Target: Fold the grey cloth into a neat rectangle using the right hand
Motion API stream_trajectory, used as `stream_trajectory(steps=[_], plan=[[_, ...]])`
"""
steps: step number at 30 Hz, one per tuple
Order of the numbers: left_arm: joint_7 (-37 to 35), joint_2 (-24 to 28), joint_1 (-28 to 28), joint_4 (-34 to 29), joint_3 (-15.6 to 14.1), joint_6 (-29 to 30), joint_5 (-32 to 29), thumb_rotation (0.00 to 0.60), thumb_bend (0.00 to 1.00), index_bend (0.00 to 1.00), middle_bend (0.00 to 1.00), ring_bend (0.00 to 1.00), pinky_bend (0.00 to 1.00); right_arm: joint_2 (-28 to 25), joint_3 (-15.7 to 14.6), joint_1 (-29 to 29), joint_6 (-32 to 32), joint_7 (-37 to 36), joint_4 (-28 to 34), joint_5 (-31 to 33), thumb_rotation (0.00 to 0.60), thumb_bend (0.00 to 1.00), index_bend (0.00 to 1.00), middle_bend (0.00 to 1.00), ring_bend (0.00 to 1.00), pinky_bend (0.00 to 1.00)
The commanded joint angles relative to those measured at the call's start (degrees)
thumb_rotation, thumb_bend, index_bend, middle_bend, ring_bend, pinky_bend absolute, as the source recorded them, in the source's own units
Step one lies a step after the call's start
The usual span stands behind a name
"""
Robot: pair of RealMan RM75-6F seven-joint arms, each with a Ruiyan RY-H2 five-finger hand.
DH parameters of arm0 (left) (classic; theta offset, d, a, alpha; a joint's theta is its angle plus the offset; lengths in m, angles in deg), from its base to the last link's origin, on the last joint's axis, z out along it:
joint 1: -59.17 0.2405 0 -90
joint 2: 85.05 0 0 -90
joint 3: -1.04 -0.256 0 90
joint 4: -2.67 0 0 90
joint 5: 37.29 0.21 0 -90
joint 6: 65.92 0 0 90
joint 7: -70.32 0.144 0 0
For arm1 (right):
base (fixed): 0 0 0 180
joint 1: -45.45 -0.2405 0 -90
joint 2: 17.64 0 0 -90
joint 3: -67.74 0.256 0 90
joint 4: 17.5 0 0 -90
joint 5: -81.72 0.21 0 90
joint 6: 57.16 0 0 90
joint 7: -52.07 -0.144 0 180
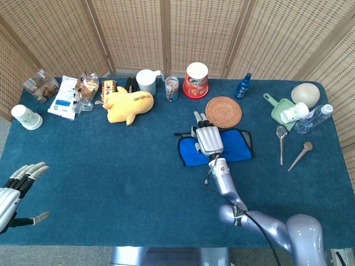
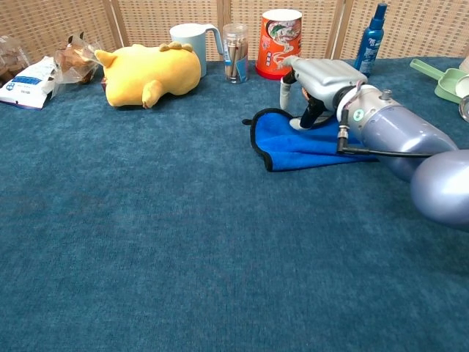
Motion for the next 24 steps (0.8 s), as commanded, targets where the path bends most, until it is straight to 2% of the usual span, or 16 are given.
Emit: stream_trajectory(steps=[1, 6, 10, 16, 21, 24], plan=[[-0.2, 0.0, 0.0, 0.0, 0.1, 0.0, -0.1, 0.600, 0.24, 0.07, 0.00, 0.00, 0.06, 0.6, 0.5, -0.7, 0.3, -0.5, -1.2, 0.5, 0.600, 0.42, 0.44, 0.00, 0.04, 0.34], [-0.2, 0.0, -0.2, 0.1, 0.1, -0.3, -0.3, 0.600, 0.24, 0.07, 0.00, 0.00, 0.06, 0.3, 0.5, -1.2, 0.9, -1.2, -1.0, 0.6, 0.600, 0.49, 0.38, 0.00, 0.03, 0.33], [-0.1, 0.0, -0.2, 0.0, 0.1, -0.3, -0.4, 0.600, 0.24, 0.07, 0.00, 0.00, 0.06, -1.0, 0.3, -1.2, 3.3, 0.3, 0.8, 2.9, 0.600, 0.55, 0.35, 0.00, 0.00, 0.25], [-0.1, 0.0, -0.1, 0.0, 0.1, -0.3, -0.4, 0.600, 0.24, 0.07, 0.00, 0.00, 0.06, -3.5, -0.4, -1.0, 5.5, 2.1, 5.0, 5.4, 0.546, 0.51, 0.26, 0.00, 0.00, 0.20], [-0.1, 0.0, -0.2, 0.0, 0.1, -0.4, -0.3, 0.600, 0.24, 0.07, 0.00, 0.00, 0.06, -4.2, -0.6, -1.3, 5.4, 2.1, 6.3, 5.8, 0.550, 0.50, 0.27, 0.00, 0.00, 0.20], [-0.1, 0.0, -0.1, 0.0, 0.2, -0.2, -0.4, 0.600, 0.24, 0.07, 0.00, 0.00, 0.06, -4.3, -0.5, -1.5, 5.3, 1.6, 6.8, 6.0, 0.556, 0.49, 0.34, 0.00, 0.00, 0.20]])
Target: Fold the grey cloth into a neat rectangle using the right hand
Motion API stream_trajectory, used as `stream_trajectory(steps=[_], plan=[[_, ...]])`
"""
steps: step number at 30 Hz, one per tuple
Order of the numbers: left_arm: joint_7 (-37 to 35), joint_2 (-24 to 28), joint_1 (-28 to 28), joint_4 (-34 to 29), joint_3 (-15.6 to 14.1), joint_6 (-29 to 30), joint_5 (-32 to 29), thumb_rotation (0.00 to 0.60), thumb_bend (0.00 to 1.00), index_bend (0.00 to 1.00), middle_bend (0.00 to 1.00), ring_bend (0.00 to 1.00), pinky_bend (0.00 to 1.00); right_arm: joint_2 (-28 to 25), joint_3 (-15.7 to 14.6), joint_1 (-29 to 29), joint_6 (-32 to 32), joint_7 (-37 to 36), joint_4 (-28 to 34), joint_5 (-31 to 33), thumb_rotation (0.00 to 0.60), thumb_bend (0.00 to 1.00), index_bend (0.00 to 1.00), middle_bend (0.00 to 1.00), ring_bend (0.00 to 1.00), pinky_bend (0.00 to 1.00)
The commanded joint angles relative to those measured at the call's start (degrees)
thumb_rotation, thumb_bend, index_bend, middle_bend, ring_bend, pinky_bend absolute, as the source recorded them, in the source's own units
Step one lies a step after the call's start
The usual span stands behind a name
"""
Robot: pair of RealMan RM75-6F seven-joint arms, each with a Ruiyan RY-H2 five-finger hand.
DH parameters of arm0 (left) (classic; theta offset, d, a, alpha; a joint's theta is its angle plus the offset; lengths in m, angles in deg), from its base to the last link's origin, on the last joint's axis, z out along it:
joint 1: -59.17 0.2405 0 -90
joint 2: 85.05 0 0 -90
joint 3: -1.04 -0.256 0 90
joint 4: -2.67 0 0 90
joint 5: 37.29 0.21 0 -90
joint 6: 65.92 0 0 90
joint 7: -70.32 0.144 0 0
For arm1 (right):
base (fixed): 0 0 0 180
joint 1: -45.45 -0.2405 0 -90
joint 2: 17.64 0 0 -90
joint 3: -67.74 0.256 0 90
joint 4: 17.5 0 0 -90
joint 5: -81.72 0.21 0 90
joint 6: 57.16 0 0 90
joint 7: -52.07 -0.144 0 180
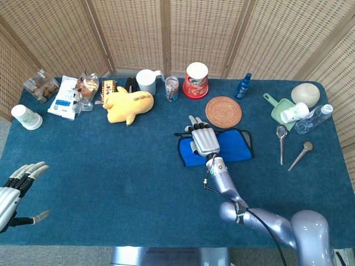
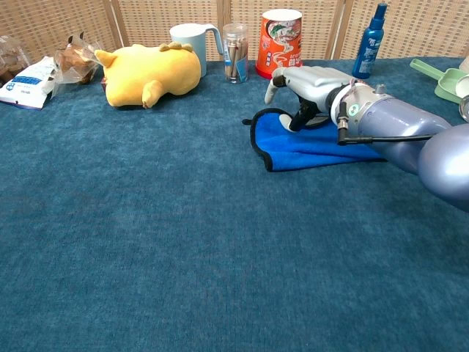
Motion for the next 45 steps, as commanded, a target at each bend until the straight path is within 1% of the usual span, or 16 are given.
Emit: stream_trajectory(steps=[1, 10, 12, 15, 19, 24, 29, 40, 45], plan=[[0.0, 0.0, 0.1, 0.0, 0.0, 0.2, 0.0, 0.600, 0.24, 0.07, 0.00, 0.00, 0.06, -0.1, 0.0, -0.2, -0.3, -0.4, 0.2, -0.1, 0.559, 0.49, 0.34, 0.00, 0.00, 0.20], [-0.6, 0.2, 0.2, 0.1, 0.0, 0.5, 0.2, 0.600, 0.24, 0.07, 0.00, 0.00, 0.06, 0.4, -0.5, -0.7, -0.7, -1.0, -0.5, 0.3, 0.568, 0.48, 0.34, 0.00, 0.00, 0.20], [-0.7, 0.3, 0.2, 0.2, 0.1, 0.6, 0.2, 0.600, 0.24, 0.07, 0.00, 0.00, 0.06, 0.3, -0.6, -0.9, -0.1, -0.7, -0.3, 0.9, 0.563, 0.45, 0.32, 0.00, 0.00, 0.19], [-0.9, 0.3, 0.2, 0.3, 0.1, 0.7, 0.1, 0.600, 0.24, 0.07, 0.00, 0.00, 0.06, -0.2, -0.8, -1.2, 0.6, 0.4, 0.2, 2.0, 0.567, 0.38, 0.30, 0.00, 0.00, 0.18], [-1.1, 0.4, 0.1, 0.3, 0.1, 0.6, 0.2, 0.600, 0.24, 0.07, 0.00, 0.00, 0.06, -0.3, -0.8, -1.6, 0.5, 0.8, 0.8, 2.8, 0.595, 0.35, 0.30, 0.00, 0.00, 0.18], [-1.2, 0.4, 0.2, 0.3, 0.1, 0.8, 0.1, 0.600, 0.24, 0.07, 0.00, 0.00, 0.06, 0.4, -0.8, -1.9, 0.1, -0.2, 0.0, 3.1, 0.600, 0.34, 0.34, 0.00, 0.00, 0.18], [-1.3, 0.4, 0.1, 0.3, 0.2, 0.7, 0.0, 0.600, 0.24, 0.07, 0.00, 0.00, 0.06, 0.9, -0.8, -2.2, -0.3, -1.2, -0.9, 2.9, 0.600, 0.34, 0.41, 0.00, 0.00, 0.18], [-1.5, 0.5, 0.1, 0.3, 0.2, 0.6, -0.1, 0.600, 0.24, 0.07, 0.00, 0.00, 0.06, 2.0, -0.5, -2.8, -0.4, -2.3, -3.0, 3.5, 0.600, 0.34, 0.50, 0.00, 0.00, 0.18], [-1.6, 0.5, 0.1, 0.4, 0.3, 0.5, -0.4, 0.600, 0.24, 0.07, 0.00, 0.00, 0.06, 3.1, -0.2, -3.4, -0.9, -3.0, -4.6, 3.2, 0.600, 0.34, 0.57, 0.00, 0.00, 0.19]])
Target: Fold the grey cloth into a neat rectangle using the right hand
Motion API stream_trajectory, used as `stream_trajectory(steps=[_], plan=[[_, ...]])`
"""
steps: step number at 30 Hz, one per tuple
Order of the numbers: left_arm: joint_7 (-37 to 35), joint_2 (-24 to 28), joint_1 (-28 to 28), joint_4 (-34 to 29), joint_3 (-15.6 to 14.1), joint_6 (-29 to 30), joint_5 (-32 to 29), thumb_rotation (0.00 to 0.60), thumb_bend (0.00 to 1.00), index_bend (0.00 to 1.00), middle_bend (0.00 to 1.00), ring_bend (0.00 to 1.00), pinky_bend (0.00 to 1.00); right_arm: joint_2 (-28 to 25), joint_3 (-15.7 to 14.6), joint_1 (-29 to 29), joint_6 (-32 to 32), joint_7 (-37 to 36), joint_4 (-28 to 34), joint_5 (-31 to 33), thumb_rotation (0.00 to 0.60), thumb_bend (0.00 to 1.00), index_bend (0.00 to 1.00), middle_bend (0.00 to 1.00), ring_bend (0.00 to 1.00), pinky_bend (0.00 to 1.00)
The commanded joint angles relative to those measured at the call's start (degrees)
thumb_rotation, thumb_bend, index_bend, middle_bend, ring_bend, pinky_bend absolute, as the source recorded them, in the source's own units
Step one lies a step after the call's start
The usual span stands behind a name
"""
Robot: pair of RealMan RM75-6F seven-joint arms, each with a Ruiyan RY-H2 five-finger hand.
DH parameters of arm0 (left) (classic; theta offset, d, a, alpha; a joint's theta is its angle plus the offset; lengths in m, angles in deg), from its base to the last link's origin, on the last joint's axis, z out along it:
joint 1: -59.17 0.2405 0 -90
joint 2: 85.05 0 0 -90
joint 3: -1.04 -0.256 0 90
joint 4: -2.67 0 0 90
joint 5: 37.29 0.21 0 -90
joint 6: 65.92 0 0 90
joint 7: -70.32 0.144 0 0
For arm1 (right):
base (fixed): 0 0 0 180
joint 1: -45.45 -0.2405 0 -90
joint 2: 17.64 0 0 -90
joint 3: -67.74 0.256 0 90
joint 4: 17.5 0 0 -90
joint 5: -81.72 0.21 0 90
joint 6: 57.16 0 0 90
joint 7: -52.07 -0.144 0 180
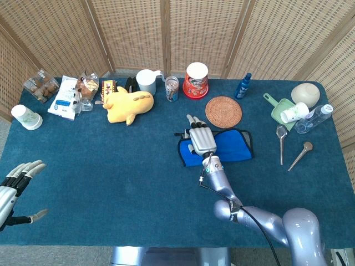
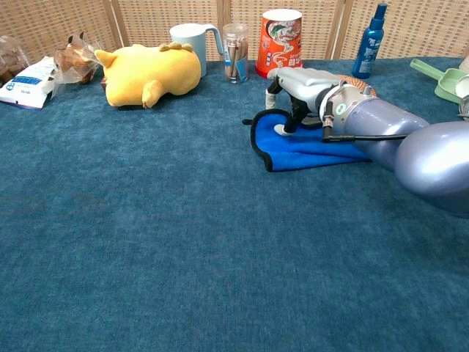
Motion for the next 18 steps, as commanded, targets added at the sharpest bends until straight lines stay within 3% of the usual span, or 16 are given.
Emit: stream_trajectory(steps=[1, 7, 18], plan=[[0.0, 0.0, 0.0, 0.0, 0.0, 0.0, -0.1, 0.600, 0.24, 0.07, 0.00, 0.00, 0.06, 0.6, 0.1, -0.3, -0.3, -0.4, -0.9, -0.3, 0.600, 0.35, 0.59, 0.00, 0.00, 0.19], [-0.2, 0.0, -0.1, 0.0, 0.2, -0.2, -0.4, 0.600, 0.24, 0.07, 0.00, 0.00, 0.06, 1.8, 0.5, -0.8, -0.8, -1.8, -3.1, -1.2, 0.600, 0.36, 0.66, 0.00, 0.00, 0.20], [-0.5, 0.1, -0.1, 0.1, 0.3, -0.4, -0.8, 0.600, 0.24, 0.07, 0.00, 0.00, 0.06, 3.6, 1.8, -1.9, -0.7, -2.8, -6.6, -1.1, 0.600, 0.38, 0.68, 0.00, 0.00, 0.20]])
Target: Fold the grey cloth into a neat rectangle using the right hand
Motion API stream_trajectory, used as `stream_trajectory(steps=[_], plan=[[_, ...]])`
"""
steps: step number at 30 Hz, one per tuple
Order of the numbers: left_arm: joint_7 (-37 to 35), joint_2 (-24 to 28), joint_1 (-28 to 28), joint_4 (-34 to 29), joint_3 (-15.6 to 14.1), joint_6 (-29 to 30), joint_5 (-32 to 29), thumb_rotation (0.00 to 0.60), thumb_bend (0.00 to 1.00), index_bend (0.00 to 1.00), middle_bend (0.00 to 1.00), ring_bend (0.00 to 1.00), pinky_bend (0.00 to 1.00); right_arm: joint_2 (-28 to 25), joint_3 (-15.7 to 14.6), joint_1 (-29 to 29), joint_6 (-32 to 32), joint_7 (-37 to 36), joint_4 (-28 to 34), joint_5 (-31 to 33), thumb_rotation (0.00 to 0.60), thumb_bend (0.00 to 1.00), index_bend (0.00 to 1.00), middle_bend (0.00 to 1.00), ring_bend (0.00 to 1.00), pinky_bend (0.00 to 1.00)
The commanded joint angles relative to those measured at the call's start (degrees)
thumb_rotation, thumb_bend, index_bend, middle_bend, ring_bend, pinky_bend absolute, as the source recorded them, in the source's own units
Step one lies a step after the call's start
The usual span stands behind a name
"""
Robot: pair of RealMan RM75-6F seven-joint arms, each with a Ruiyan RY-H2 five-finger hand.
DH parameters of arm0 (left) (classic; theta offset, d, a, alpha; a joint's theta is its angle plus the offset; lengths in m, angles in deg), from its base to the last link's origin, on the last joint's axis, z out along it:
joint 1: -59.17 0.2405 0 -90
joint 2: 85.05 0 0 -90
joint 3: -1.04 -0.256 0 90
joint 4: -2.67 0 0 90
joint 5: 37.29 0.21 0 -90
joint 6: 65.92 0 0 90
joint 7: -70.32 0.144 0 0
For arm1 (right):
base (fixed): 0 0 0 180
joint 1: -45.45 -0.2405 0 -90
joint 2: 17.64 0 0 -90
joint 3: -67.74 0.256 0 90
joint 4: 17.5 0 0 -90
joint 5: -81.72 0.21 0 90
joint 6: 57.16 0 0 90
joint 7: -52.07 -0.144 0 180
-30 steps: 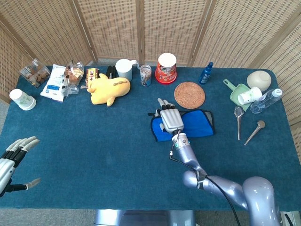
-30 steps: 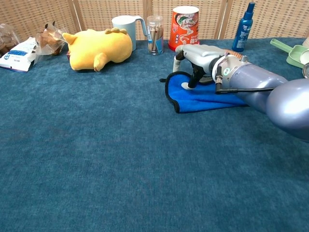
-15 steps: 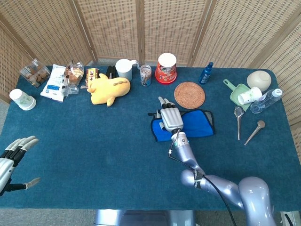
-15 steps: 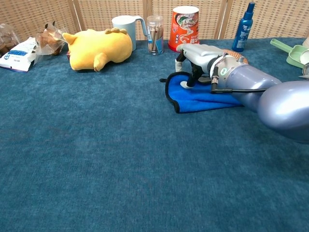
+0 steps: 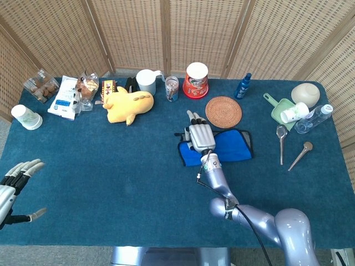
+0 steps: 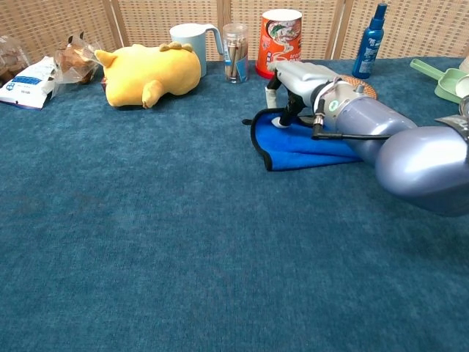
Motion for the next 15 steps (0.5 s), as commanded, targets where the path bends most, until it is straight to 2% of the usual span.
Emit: stream_trajectory(steps=[1, 6, 9, 11, 15], plan=[[-0.1, 0.0, 0.0, 0.0, 0.0, 0.0, 0.0, 0.600, 0.24, 0.07, 0.00, 0.00, 0.06, 0.5, 0.5, -0.4, 0.0, 0.4, -0.9, 0.4, 0.600, 0.38, 0.68, 0.00, 0.00, 0.20], [-0.4, 0.2, 0.1, 0.1, 0.0, 0.3, 0.0, 0.600, 0.24, 0.07, 0.00, 0.00, 0.06, 1.6, 1.6, -1.2, 0.4, 1.9, -3.2, 2.2, 0.600, 0.39, 0.66, 0.00, 0.00, 0.20], [-0.5, 0.2, 0.2, 0.2, 0.1, 0.4, 0.0, 0.600, 0.24, 0.07, 0.00, 0.00, 0.06, 2.0, 1.8, -1.3, 0.8, 3.1, -3.7, 3.5, 0.600, 0.37, 0.42, 0.00, 0.00, 0.20], [-0.6, 0.2, 0.2, 0.2, 0.0, 0.4, 0.0, 0.600, 0.24, 0.07, 0.00, 0.00, 0.06, 2.3, 1.8, -1.5, 0.1, 3.8, -4.3, 3.4, 0.600, 0.30, 0.25, 0.00, 0.00, 0.21], [-0.6, 0.2, 0.3, 0.2, 0.0, 0.5, 0.2, 0.600, 0.24, 0.07, 0.00, 0.00, 0.06, 3.2, 2.1, -1.6, -1.8, 3.3, -5.2, 2.5, 0.600, 0.16, 0.14, 0.00, 0.00, 0.22]])
